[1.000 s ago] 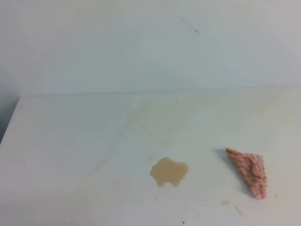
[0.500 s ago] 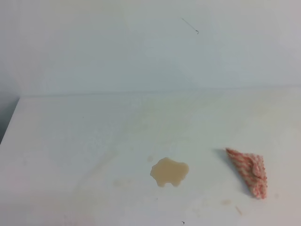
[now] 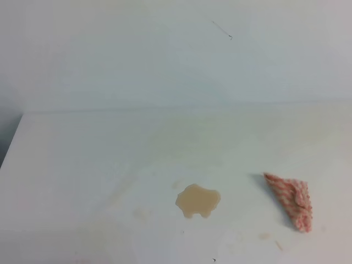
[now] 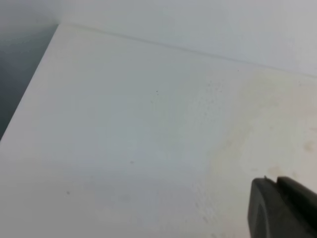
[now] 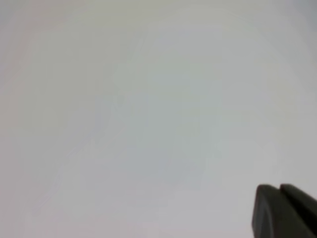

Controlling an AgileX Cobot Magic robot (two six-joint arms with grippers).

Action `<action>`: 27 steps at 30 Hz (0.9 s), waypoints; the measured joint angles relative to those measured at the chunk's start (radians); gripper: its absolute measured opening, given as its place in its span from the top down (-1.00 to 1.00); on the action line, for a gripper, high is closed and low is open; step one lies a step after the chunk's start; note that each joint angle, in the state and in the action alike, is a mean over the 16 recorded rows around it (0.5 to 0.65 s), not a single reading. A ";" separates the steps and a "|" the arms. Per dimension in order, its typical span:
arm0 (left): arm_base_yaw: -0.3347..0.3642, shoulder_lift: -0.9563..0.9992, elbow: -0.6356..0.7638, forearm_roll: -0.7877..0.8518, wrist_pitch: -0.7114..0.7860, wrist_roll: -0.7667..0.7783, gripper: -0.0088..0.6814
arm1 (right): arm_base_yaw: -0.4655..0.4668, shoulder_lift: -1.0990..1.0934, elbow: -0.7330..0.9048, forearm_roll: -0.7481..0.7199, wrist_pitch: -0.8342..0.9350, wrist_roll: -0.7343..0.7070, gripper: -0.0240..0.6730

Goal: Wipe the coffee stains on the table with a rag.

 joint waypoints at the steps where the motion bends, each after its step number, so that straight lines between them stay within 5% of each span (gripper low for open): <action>1: 0.000 0.000 0.000 0.000 0.000 0.000 0.98 | 0.000 0.034 -0.031 -0.007 0.044 0.012 0.94; 14: 0.000 -0.002 0.003 0.000 -0.001 0.000 0.98 | 0.048 0.433 -0.325 -0.011 0.568 0.040 0.94; 27: 0.000 0.000 0.000 0.000 0.000 0.000 0.98 | 0.087 0.600 -0.357 0.067 0.643 -0.045 0.94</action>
